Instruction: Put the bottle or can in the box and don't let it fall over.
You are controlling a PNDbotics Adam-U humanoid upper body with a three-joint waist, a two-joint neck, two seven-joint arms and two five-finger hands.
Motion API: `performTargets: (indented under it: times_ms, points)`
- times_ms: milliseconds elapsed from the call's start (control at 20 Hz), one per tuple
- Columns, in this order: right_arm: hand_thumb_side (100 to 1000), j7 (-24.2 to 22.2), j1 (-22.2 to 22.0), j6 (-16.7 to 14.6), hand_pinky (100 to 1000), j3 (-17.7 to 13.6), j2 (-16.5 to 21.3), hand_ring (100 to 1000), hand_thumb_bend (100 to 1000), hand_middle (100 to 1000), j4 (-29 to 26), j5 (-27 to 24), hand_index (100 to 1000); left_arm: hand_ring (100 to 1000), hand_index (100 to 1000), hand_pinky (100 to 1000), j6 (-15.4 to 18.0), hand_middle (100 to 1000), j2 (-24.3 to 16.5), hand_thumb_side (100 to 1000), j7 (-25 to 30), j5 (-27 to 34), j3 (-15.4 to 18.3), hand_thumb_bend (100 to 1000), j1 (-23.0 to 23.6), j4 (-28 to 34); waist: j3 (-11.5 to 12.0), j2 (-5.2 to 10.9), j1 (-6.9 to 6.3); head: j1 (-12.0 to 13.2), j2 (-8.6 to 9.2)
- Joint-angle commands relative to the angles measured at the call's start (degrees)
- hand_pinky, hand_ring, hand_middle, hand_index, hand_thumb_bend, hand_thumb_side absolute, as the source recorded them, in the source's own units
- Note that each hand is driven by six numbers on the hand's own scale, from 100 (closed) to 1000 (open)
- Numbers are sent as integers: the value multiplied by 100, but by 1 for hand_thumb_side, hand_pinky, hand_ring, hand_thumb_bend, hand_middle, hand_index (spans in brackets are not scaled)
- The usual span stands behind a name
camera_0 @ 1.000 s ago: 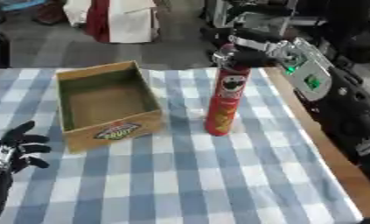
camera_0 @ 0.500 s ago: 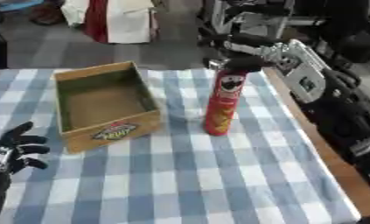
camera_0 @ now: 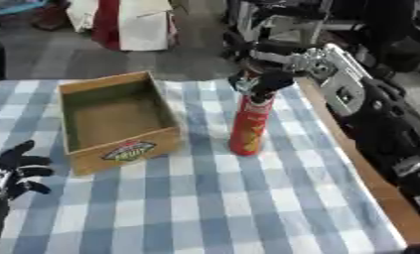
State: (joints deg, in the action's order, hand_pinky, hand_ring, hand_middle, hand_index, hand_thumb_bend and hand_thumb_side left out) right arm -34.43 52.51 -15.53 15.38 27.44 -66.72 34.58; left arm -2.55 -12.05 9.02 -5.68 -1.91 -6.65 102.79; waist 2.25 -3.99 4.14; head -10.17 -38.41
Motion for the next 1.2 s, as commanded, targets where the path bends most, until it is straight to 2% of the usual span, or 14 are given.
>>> performTargets:
  times_ms: [50, 250, 450, 550, 700, 850, 1050, 1100, 1150, 1200]
  points:
    - [249, -108, -35, 4, 651, 59, 9, 787, 100, 877, 48, 9, 994, 672, 929, 543, 7, 664, -19, 1000, 13, 23, -13, 287, -68, 98, -9, 45, -30, -26, 83]
    - [232, 48, -49, 0, 478, 43, -5, 681, 100, 800, 11, -116, 932, 672, 929, 544, 6, 664, -17, 1000, 12, 26, -11, 288, -73, 97, -7, 44, -30, -37, 92]
    - [213, 340, -63, -35, 221, 29, -15, 520, 100, 651, -28, -266, 768, 672, 929, 543, 3, 664, -15, 1000, 8, 28, -9, 287, -75, 94, -4, 42, -28, -49, 102]
    - [203, 521, -63, -51, 100, -2, -24, 429, 100, 529, -57, -335, 649, 672, 929, 544, 2, 664, -14, 1000, 7, 29, -9, 287, -77, 94, -3, 42, -28, -52, 108]
    - [198, 804, -54, -88, 100, -123, -26, 314, 100, 365, -172, -486, 485, 672, 929, 544, 1, 664, -11, 1000, 5, 31, -8, 287, -80, 92, -4, 42, -29, -54, 114]
    - [202, 1089, -44, -141, 100, -246, -19, 250, 100, 277, -324, -643, 407, 672, 929, 544, 0, 664, -8, 1000, 3, 32, -7, 286, -82, 91, -4, 42, -29, -61, 120]
    - [205, 1475, -46, -203, 100, -247, 11, 256, 100, 286, -465, -747, 422, 672, 929, 544, 1, 664, -7, 1000, 4, 34, -8, 287, -87, 89, 1, 44, -21, -76, 134]
    - [202, 1570, -51, -202, 100, -217, 19, 289, 100, 316, -485, -762, 460, 672, 929, 544, 1, 664, -8, 1000, 5, 35, -9, 287, -88, 89, 3, 44, -19, -78, 138]
    - [198, 1664, -59, -193, 100, -165, 28, 394, 100, 474, -497, -773, 640, 672, 929, 544, 1, 664, -9, 1000, 6, 35, -10, 287, -89, 88, 5, 44, -16, -79, 141]
    - [198, 1757, -67, -175, 100, -98, 40, 408, 100, 491, -507, -787, 661, 672, 929, 544, 1, 664, -10, 1000, 8, 34, -11, 287, -89, 88, 7, 44, -13, -81, 143]
